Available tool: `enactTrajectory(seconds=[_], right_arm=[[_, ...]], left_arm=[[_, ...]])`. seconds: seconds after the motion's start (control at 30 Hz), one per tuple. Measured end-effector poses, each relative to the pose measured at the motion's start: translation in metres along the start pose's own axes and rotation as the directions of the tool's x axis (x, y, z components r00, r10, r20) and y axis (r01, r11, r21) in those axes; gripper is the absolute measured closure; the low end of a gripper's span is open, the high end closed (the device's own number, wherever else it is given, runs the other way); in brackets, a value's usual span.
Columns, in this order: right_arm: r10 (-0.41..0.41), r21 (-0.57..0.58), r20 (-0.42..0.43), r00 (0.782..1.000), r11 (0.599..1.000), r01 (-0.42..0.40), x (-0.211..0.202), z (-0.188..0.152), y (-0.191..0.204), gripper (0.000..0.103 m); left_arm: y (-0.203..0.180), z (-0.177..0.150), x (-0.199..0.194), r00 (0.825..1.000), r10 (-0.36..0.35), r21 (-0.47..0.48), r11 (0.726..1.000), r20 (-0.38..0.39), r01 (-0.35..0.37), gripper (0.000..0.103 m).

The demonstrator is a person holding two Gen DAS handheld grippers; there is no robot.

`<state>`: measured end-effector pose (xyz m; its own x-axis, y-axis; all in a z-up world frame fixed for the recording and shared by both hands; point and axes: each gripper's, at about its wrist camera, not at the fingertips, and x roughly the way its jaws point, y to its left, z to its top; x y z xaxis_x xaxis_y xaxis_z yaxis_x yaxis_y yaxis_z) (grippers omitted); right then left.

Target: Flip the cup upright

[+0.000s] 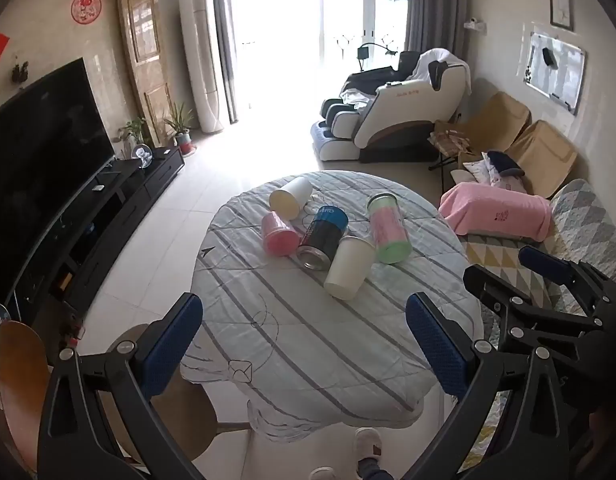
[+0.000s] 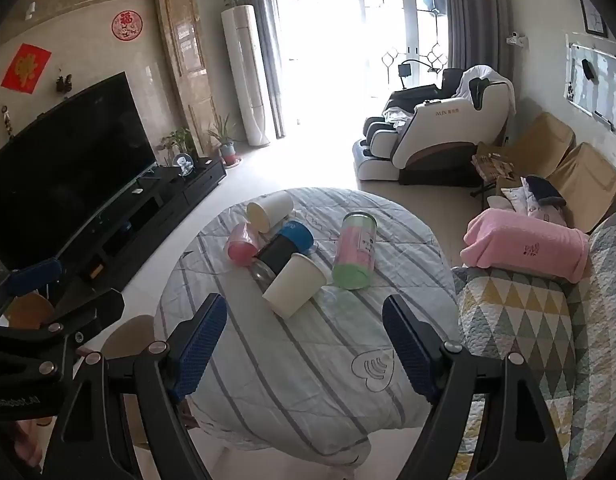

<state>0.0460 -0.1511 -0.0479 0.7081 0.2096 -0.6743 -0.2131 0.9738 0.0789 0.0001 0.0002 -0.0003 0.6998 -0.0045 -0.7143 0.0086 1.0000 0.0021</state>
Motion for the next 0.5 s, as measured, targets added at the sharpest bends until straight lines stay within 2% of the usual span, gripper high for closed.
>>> enactTrajectory(seconds=[0.5], right_arm=[[0.022, 0.0, -0.021, 1.0, 1.0, -0.022, 0.014, 0.011, -0.006, 0.021]], left_arm=[[-0.005, -0.002, 0.018, 1.0, 0.017, 0.004, 1.0, -0.013, -0.017, 0.0]])
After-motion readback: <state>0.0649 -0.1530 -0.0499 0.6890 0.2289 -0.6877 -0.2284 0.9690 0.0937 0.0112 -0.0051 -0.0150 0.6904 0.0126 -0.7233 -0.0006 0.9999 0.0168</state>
